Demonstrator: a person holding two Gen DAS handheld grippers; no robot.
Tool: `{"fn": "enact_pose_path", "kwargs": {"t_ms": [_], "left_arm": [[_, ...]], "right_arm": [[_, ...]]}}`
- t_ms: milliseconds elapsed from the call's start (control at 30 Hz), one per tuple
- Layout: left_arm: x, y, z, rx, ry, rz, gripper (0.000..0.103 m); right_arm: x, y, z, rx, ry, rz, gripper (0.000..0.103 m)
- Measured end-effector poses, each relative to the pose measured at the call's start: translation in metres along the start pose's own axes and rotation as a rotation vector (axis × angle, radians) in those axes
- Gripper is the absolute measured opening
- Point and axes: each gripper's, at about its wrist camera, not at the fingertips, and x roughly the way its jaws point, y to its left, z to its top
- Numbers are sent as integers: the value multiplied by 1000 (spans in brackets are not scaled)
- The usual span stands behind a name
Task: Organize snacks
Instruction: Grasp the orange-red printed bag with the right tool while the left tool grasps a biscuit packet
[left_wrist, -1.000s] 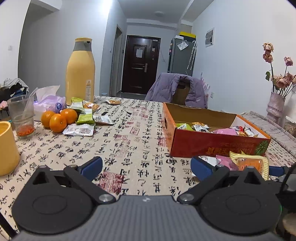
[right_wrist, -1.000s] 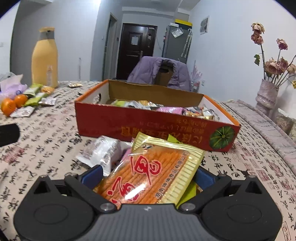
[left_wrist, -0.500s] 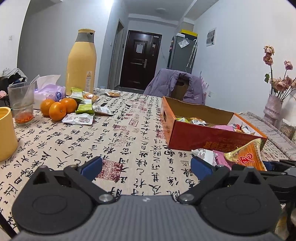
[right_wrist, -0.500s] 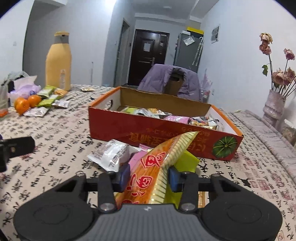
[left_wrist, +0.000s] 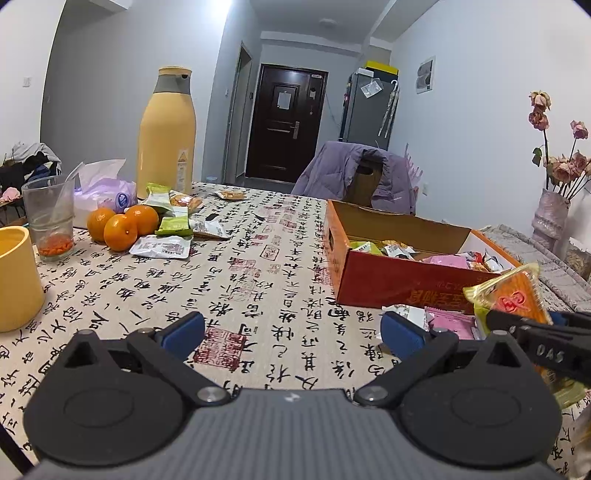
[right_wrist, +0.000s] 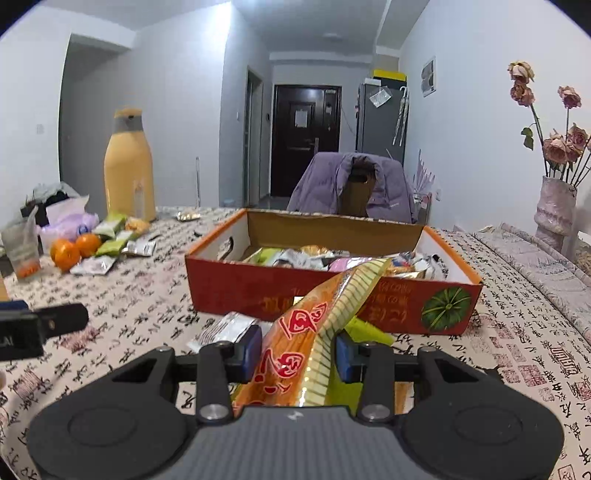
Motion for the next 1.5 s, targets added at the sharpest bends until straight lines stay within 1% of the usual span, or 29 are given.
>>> {"fn": "enact_pose_path", "kwargs": {"t_ms": [300,500,800,1067,1267,1500], "left_arm": [[10,-24,3,31,24,-5,103],[17,-48,1,68,44,-21,103],[28,-85,-9,122,97,-67,103],[24,-106,-19,122,141,-120,103],[16,-123,-34,158,167,-166,103],[12,-141,-52,194,200,-183,103]], "right_arm": [[-12,-39,6,66,-50,8,40],[-12,-65,3,111,-61,17,40],[-16,-100,-5,176,-67,28,40],[-22,-119,-17,216,-62,43,40],[-28,-130,-25,235,-57,47,40],[-32,-141,-41,255,-39,55,40]]}}
